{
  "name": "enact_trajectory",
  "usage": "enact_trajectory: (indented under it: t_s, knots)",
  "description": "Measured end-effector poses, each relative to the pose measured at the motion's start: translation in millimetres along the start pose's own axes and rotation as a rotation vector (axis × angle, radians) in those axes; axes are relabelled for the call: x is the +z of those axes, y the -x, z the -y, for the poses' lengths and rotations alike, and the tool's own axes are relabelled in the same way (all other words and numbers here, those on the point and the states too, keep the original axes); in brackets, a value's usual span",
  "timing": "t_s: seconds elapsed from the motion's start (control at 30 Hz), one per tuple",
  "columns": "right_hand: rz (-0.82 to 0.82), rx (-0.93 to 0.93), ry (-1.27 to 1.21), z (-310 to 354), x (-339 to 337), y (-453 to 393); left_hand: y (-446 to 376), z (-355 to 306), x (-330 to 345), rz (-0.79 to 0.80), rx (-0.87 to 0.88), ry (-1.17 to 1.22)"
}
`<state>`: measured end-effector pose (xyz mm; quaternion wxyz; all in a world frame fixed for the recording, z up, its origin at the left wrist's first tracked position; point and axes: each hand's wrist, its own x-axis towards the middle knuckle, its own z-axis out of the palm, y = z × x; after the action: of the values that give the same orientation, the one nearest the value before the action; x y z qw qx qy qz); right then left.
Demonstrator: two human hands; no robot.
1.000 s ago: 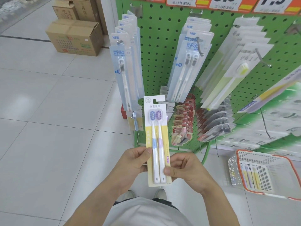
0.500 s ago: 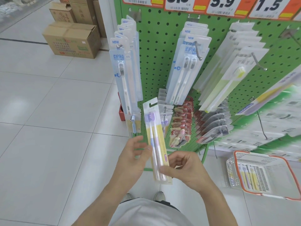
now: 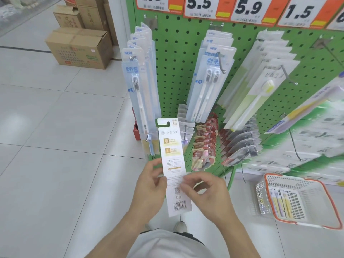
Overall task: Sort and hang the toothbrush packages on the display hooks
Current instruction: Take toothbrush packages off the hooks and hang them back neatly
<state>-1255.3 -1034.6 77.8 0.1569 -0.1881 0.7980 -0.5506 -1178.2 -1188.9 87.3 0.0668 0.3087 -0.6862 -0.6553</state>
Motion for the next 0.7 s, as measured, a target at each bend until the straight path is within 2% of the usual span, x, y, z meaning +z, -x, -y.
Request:
enact_trajectory:
  t_s: [0.1,0.27,0.43,0.7]
  knots:
    - [-0.086,0.052,-0.082,-3,-6,-7,-3,0,-1,0.015,-0.046,0.072]
    - [0.140,0.115,-0.218,-2,-8,-9,1,-6,-1,0.093,-0.067,0.162]
    - [0.174,0.162,-0.346,-8,-7,-8,0,-6,-3,0.126,-0.022,0.103]
    - [0.273,0.179,-0.367,-11,-12,-11,-2,-3,-3,0.120,0.032,-0.037]
